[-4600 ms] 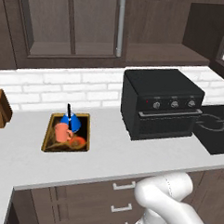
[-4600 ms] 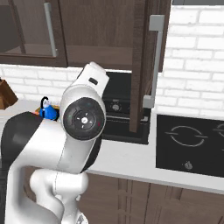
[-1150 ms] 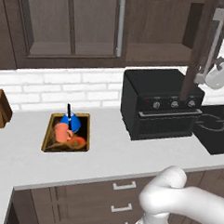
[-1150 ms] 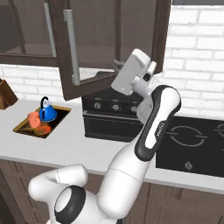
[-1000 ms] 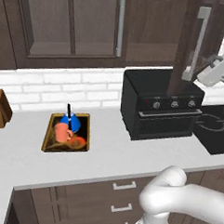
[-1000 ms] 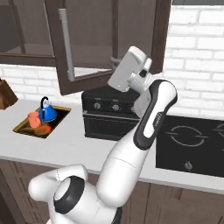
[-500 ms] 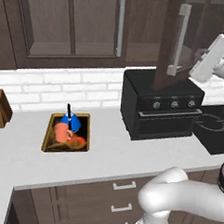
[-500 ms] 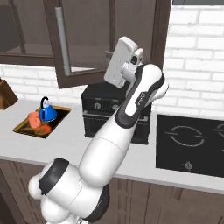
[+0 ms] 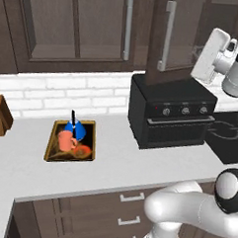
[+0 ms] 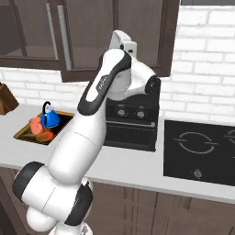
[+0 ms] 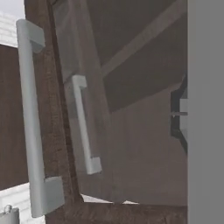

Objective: Pick the kettle from the counter and place it on the tray. Then pick the mug from the cabinet and place it on the tray. Then close the cabinet doors.

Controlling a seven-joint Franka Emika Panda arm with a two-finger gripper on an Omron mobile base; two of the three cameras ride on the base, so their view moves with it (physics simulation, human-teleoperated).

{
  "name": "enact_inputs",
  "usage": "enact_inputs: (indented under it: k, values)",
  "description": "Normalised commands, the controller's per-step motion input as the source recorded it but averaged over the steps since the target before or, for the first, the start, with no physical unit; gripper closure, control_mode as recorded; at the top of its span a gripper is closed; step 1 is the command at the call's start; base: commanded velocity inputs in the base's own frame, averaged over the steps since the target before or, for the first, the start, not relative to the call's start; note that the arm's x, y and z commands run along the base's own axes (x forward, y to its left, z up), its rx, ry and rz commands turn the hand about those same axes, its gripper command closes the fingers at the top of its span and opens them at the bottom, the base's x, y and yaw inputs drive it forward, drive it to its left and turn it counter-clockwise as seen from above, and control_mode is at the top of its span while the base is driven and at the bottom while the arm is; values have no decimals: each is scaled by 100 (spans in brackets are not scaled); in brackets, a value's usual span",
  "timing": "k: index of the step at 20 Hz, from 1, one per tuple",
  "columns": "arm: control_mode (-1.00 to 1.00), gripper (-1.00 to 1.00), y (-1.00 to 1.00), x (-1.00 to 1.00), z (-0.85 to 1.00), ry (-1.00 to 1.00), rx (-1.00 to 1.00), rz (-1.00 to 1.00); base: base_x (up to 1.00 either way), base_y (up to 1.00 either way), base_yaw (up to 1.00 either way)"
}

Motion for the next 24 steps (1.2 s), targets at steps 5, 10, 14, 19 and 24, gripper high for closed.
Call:
enact_inputs:
  k: [5, 10, 14, 19, 24]
  values:
    - [-100, 100, 79, 99, 0, 22, -1, -41, 0, 0, 0]
    - [-100, 100, 81, 97, -14, 14, -3, -37, 0, 0, 0]
    - [-100, 100, 79, 97, -10, 12, -2, -36, 0, 0, 0]
    - [-100, 100, 49, 96, -2, 13, 0, -33, 0, 0, 0]
    - [-100, 100, 6, 89, 0, 20, 0, -12, 0, 0, 0]
